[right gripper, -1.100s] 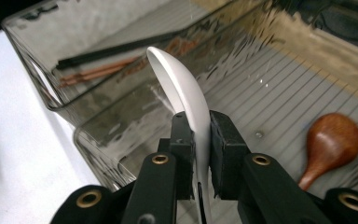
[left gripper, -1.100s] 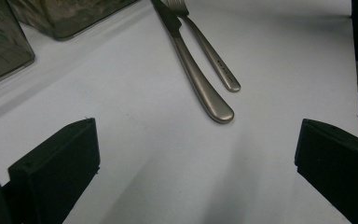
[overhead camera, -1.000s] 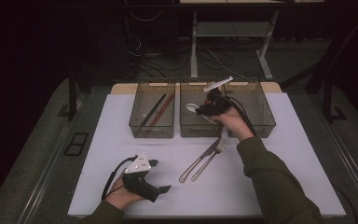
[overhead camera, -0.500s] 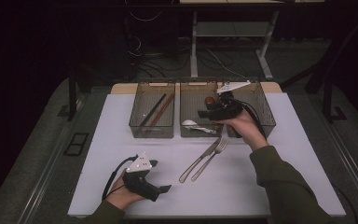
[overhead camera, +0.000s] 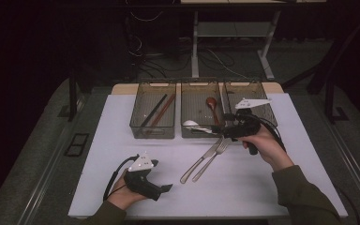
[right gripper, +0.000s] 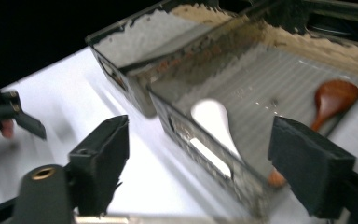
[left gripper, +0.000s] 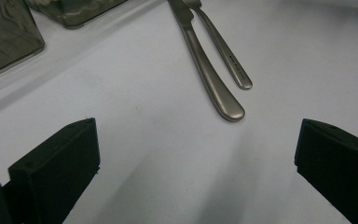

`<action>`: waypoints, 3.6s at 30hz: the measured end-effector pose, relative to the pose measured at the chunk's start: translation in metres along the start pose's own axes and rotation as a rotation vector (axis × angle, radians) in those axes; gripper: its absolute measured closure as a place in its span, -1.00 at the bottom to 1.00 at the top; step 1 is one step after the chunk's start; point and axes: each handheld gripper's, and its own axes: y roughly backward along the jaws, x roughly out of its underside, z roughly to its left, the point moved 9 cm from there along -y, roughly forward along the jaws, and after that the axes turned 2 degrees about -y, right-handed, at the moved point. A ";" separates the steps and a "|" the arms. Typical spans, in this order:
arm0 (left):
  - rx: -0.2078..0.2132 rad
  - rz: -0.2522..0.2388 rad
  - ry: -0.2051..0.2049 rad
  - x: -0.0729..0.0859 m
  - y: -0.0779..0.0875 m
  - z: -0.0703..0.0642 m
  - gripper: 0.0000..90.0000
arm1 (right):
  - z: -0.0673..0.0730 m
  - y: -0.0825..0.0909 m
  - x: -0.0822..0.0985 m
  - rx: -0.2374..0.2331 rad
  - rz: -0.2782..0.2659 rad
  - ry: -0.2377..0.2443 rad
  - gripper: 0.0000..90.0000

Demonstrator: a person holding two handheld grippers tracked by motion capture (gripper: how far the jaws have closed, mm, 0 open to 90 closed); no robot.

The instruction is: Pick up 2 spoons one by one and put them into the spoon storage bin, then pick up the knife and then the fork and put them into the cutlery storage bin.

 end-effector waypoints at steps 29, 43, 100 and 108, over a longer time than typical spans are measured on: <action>-0.067 -0.011 0.044 -0.041 -0.021 0.010 -0.64 | -0.003 0.058 0.108 0.058 0.019 0.004 -0.59; -0.011 0.018 0.044 -0.072 -0.068 0.007 -0.10 | 0.001 0.074 0.139 0.060 0.043 0.019 -0.60; -0.107 0.048 -0.025 -0.071 -0.089 -0.010 0.76 | -0.003 0.075 0.137 0.051 0.037 0.005 -0.60; -0.107 -0.031 -0.035 -0.086 -0.070 -0.013 0.76 | -0.002 0.075 0.136 0.046 0.032 0.008 -0.60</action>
